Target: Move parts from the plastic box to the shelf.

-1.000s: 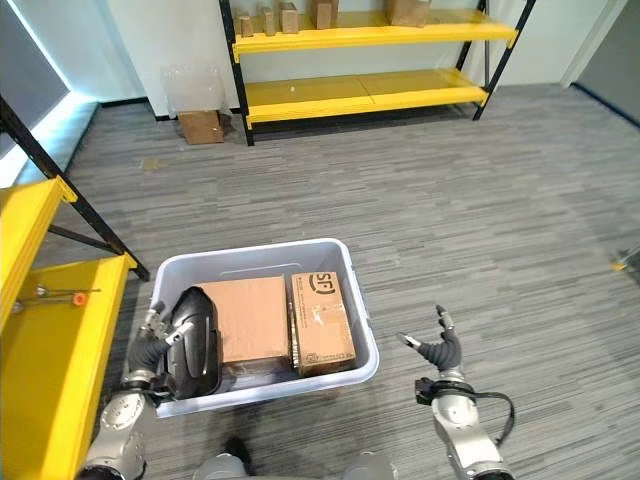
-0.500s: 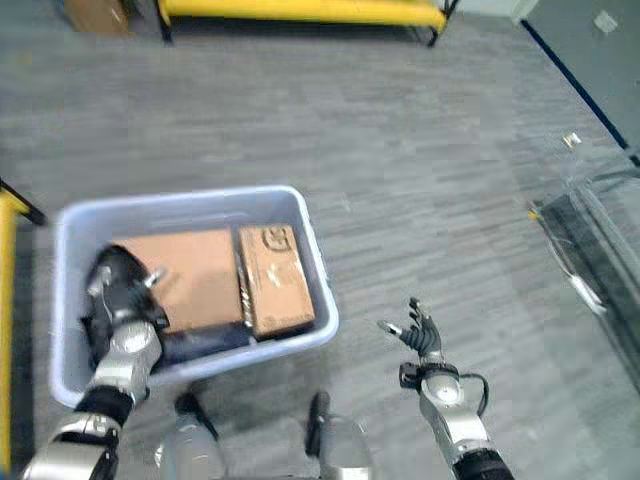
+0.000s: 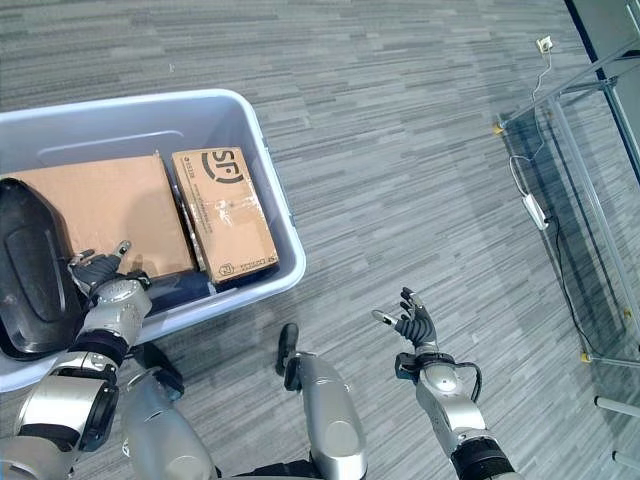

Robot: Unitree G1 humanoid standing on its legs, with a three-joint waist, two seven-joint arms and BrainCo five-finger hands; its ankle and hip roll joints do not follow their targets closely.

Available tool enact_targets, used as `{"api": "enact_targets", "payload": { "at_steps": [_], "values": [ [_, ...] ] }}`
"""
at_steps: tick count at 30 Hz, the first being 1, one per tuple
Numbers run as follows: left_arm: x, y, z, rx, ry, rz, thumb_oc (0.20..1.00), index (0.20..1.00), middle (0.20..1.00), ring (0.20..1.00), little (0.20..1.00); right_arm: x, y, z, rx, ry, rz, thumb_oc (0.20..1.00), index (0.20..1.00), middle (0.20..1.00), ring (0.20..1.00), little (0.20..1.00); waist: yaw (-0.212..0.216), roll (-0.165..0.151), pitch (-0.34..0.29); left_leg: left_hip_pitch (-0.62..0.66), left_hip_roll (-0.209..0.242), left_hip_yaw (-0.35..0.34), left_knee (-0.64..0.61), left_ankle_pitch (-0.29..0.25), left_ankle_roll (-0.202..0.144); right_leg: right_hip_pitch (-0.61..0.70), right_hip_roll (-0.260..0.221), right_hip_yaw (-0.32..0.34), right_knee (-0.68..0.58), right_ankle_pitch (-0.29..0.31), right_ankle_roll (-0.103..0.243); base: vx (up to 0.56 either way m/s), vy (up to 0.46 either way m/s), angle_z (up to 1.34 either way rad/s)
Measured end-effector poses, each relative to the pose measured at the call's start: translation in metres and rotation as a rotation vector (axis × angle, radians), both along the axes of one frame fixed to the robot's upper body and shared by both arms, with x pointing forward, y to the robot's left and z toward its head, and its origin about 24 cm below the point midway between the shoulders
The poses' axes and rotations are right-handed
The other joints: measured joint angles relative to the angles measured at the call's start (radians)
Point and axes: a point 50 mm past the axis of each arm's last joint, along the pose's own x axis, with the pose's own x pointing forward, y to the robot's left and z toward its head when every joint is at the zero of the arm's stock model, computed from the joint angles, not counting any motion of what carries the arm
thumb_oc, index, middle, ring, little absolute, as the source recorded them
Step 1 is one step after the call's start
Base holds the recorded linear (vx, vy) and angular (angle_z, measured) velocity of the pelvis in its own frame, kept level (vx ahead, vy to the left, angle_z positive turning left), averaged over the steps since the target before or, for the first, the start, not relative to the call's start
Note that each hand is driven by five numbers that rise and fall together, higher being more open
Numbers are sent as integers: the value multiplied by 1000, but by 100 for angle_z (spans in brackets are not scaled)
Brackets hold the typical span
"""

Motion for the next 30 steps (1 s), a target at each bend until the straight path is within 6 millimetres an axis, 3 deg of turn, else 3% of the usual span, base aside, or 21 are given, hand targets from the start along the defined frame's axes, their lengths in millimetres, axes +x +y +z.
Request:
{"api": "enact_targets", "payload": {
  "at_steps": [2,6,9,13,17,21,24,27,30],
  "values": [
    [0,-2,2,57,9,10,1000,1000,1000,1000,1000,-1,-2,-2,1,6,-8,1000,1000,1000,1000,1000,-1,-1,0,-14,0,0,4,3,4,-16,0,-2,12,-1,-2,-80,-41,2],
    [3,-19,21,455,-23,-124,1000,1000,1000,1000,1000,-4,-1,1,-7,-6,4,1000,1000,1000,1000,1000,-8,2,1,-33,-14,-2,-11,15,12,-45,-12,-11,34,-1,-6,-11,46,7],
    [-3,-35,36,693,-140,-178,1000,1000,1000,1000,1000,-4,-6,5,-3,-30,-8,1000,1000,1000,1000,1000,-2,4,3,-10,-43,8,-34,24,18,-32,-32,-11,30,-6,-4,-114,84,10],
    [-25,-52,59,1097,-401,-220,1000,1000,1000,1000,1000,-9,-12,2,-15,-28,-20,1000,1000,1000,1000,1000,24,29,20,21,-85,28,-65,28,24,-20,-68,-1,22,0,4,-20,97,7],
    [-34,-61,74,1226,-561,-205,1000,1000,1000,1000,1000,-7,-14,4,-21,-45,-24,1000,1000,1000,1000,1000,50,38,26,19,-103,29,-66,26,27,-25,-84,3,17,4,11,-17,92,5],
    [-35,-59,74,1227,-564,-170,1000,1000,1000,1000,1000,-7,-15,6,-21,-49,-30,1000,1000,1000,1000,1000,56,39,27,10,-108,33,-66,26,30,-42,-91,6,26,5,13,-14,39,-1],
    [-30,-46,66,1050,-462,-103,1000,1000,1000,1000,1000,-3,-15,8,-30,-60,-23,1000,1000,1000,1000,1000,58,42,29,-6,-108,33,-65,28,32,-61,-92,7,33,4,14,-33,36,0],
    [-19,-33,33,621,-274,-101,1000,1000,1000,1000,1000,3,-13,14,-54,-80,-6,1000,1000,1000,1000,1000,57,44,31,-35,-109,29,-61,30,35,-91,-96,7,48,1,14,-3,-6,2],
    [-16,-40,-4,275,-163,-127,1000,1000,1000,1000,1000,10,-6,18,-80,-90,26,1000,1000,1000,1000,1000,54,45,31,-66,-102,18,-51,33,40,-114,-96,0,64,0,11,21,-50,6]
  ]
}}
